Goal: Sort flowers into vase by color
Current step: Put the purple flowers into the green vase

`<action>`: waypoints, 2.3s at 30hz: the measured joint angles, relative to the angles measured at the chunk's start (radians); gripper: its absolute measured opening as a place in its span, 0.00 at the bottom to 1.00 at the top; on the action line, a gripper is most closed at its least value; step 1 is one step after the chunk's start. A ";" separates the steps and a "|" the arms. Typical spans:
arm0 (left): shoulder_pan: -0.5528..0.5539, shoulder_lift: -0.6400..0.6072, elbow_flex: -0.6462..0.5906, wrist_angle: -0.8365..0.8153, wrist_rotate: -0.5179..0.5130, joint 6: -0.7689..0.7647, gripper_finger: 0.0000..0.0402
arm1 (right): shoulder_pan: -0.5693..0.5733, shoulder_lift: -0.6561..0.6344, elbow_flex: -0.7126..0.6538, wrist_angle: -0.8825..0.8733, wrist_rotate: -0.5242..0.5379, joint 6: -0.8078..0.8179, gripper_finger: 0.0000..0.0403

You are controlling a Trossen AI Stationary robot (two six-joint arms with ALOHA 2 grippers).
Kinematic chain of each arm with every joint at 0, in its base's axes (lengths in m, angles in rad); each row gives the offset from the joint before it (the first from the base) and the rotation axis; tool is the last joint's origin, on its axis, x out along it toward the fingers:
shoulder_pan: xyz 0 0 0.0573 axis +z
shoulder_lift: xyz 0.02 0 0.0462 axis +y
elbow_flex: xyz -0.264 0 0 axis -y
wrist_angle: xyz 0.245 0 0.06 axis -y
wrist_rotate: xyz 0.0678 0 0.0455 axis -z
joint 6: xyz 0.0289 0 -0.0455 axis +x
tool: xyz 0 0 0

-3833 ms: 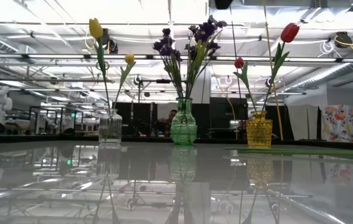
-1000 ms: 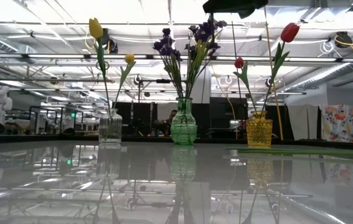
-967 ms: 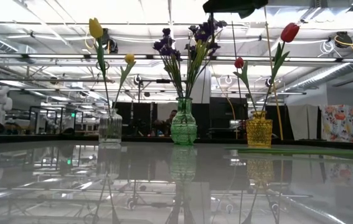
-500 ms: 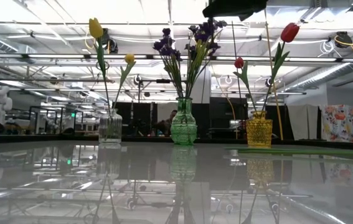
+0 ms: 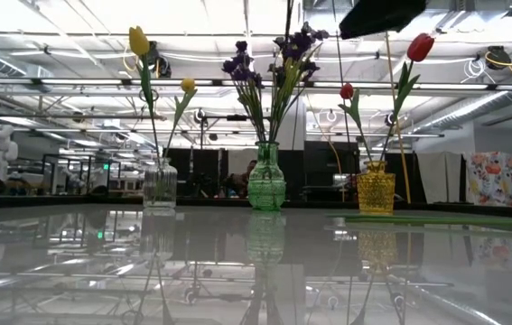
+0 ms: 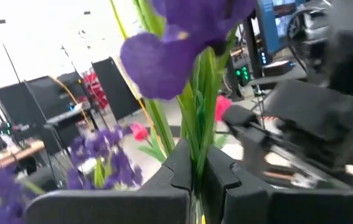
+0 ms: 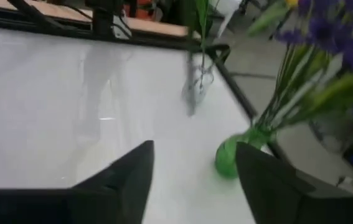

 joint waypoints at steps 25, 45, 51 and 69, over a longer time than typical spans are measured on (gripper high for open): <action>0.208 0.000 -0.382 0.695 0.279 0.288 0.02 | 0.115 -0.021 0.000 -0.211 0.003 0.219 0.57; 0.302 0.022 -0.382 0.538 0.305 0.156 0.02 | 0.114 -0.021 -0.001 -0.198 0.003 0.213 0.55; 0.317 0.031 -0.382 0.541 0.299 0.177 0.02 | 0.114 -0.021 -0.001 -0.198 0.003 0.213 0.55; 0.374 0.031 -0.382 0.449 0.300 0.031 0.09 | 0.114 -0.020 -0.001 -0.198 0.002 0.213 0.55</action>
